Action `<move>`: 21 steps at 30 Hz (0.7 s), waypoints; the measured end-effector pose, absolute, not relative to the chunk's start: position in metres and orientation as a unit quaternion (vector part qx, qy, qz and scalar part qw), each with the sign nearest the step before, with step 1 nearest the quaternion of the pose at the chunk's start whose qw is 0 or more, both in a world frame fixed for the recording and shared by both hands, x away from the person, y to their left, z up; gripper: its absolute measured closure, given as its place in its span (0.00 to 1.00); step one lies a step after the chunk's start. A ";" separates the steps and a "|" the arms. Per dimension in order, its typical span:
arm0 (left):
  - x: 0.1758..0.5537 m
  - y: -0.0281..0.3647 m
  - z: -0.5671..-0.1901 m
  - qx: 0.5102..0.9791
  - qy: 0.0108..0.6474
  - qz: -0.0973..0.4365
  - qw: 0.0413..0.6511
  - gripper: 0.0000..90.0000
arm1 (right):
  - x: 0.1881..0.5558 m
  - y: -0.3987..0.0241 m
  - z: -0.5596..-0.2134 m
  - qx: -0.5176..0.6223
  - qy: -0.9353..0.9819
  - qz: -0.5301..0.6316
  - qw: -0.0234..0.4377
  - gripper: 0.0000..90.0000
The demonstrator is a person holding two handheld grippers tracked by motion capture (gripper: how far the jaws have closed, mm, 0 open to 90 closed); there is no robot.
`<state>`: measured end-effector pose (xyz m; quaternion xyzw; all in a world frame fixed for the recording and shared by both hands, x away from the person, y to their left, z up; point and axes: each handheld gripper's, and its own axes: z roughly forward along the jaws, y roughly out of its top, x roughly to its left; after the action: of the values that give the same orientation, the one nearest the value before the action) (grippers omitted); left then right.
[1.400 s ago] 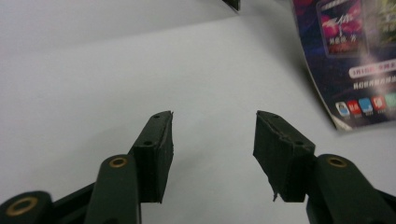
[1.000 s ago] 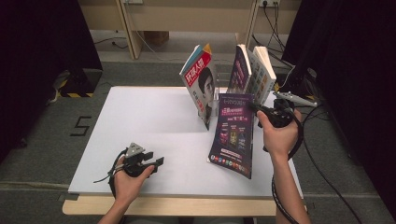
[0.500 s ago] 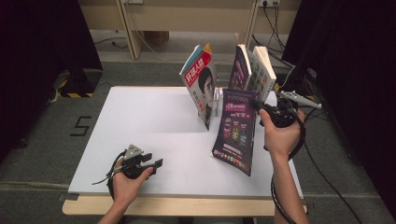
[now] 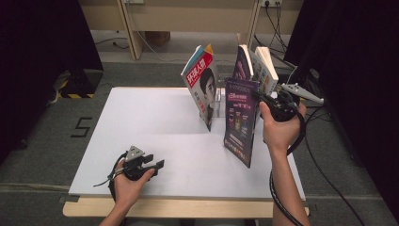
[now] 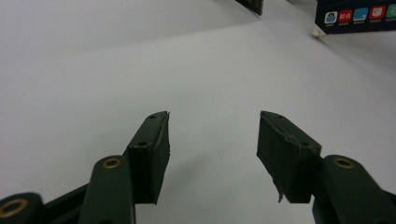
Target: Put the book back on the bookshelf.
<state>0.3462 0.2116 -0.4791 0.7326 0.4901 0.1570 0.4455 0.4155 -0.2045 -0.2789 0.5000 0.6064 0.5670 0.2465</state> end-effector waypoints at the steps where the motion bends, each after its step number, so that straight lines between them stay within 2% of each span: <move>1: 0.346 0.211 -0.480 0.732 0.491 0.157 0.445 0.48 | 0.416 -0.204 -0.278 0.499 0.608 0.565 0.248 0.94; 21: 0.347 0.212 -0.481 0.732 0.492 0.159 0.445 0.48 | 0.440 -0.191 -0.273 0.496 0.599 0.566 0.274 0.94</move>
<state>0.3469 0.2124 -0.4807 0.7317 0.4918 0.1587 0.4446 0.4400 -0.1907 -0.2731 0.4958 0.5987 0.5664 0.2738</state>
